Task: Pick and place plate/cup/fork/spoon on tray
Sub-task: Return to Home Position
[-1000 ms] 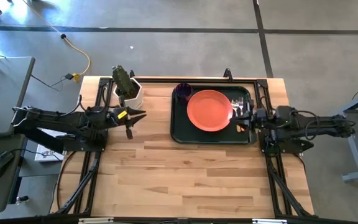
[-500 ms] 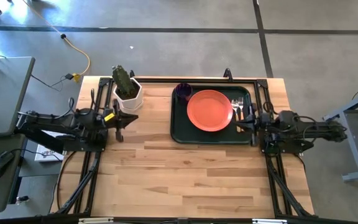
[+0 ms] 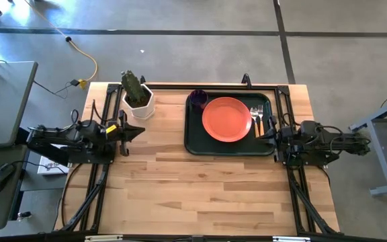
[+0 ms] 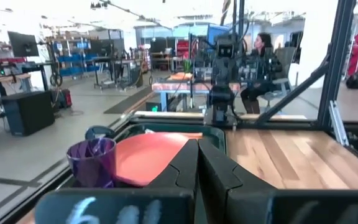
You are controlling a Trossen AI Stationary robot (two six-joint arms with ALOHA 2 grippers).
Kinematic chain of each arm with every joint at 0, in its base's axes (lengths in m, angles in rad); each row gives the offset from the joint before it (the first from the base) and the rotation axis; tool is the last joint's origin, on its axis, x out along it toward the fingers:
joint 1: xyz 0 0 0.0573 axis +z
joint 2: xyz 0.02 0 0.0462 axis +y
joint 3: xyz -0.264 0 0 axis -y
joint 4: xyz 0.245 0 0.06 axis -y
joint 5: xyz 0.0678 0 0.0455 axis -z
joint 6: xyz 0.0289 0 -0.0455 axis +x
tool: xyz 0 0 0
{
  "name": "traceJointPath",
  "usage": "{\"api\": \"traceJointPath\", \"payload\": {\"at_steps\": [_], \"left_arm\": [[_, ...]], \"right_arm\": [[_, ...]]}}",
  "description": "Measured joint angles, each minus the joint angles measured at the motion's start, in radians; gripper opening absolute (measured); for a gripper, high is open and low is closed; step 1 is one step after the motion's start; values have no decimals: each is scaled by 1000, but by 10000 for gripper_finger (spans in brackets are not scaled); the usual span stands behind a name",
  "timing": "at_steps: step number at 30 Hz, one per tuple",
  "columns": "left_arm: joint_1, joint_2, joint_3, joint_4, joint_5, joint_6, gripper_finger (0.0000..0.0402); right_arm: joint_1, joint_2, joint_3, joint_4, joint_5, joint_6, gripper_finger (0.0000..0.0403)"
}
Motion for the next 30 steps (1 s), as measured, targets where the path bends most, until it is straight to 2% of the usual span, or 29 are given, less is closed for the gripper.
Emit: {"api": "traceJointPath", "payload": {"at_steps": [4, 13, 19, 24, 30], "left_arm": [[0, -84, -45, -6, -1, -6, 0], [0, -82, -108, 88, -12, -2, 0], [0, -82, -125, 75, -23, -3, 0], [0, -81, -125, 66, -23, -4, 0], [0, -81, -125, 21, -20, -28, 0]], "right_arm": [[0, -9, 0, -24, 1, 34, 0], [0, -5, 0, 12, 17, 35, 0], [0, -5, -1, 21, -5, 34, 0], [0, -5, -131, 253, -47, 37, 0], [0, 1, -137, 196, -31, 54, 0]]}}
